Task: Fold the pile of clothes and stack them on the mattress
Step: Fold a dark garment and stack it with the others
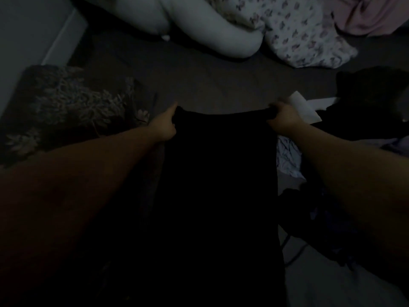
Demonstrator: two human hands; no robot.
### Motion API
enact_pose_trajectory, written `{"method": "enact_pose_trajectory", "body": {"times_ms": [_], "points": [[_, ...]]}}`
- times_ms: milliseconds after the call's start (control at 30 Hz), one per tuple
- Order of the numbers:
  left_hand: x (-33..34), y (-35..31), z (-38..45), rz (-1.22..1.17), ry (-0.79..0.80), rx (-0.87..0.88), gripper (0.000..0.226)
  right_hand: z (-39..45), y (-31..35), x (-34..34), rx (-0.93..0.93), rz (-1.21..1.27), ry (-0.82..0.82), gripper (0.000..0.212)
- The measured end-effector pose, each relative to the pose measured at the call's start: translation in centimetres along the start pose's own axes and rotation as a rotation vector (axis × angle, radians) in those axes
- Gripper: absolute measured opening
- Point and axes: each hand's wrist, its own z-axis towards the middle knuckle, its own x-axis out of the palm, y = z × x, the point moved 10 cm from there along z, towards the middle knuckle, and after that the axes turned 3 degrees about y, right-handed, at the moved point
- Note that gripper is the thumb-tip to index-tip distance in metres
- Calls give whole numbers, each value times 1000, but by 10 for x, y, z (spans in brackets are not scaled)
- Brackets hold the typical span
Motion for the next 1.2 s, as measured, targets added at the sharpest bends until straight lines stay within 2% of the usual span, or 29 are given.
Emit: {"method": "enact_pose_trajectory", "body": {"times_ms": [67,133,233,300,433,500,567,633,700,733,800,900,1000,1100,1200], "points": [[19,13,-6,-86,30,-5,80,-2,-4,23,-19,45,58,71],[47,41,-34,-158,-36,-78,75,-30,-19,49,45,89,66,60],[108,86,-122,-168,-161,-244,61,-119,-54,91,123,198,-56,45],[152,111,-188,-147,-170,-345,61,-189,-87,123,205,251,-111,42],[198,136,-288,-114,-206,-635,58,-315,-165,190,541,197,-49,38],[203,143,-312,-131,-129,-803,52,-347,-186,214,598,259,-24,30],[206,154,-319,-144,-108,-810,41,-365,-200,223,678,339,51,34],[213,170,-327,-185,-49,-825,37,-377,-201,242,744,429,226,43],[216,174,-333,-252,15,-788,36,-384,-196,247,704,347,335,57],[210,174,-336,-285,3,-771,34,-386,-190,241,668,321,356,51],[195,172,-347,-297,-79,-763,32,-393,-197,223,665,333,253,38],[179,166,-366,-317,-164,-714,29,-440,-223,210,831,403,135,30],[177,168,-386,-364,-191,-746,33,-475,-223,194,865,537,101,11],[169,166,-404,-374,-191,-777,32,-486,-218,179,858,596,104,21],[156,160,-407,-495,-194,-731,20,-476,-211,159,833,572,38,12]]}}
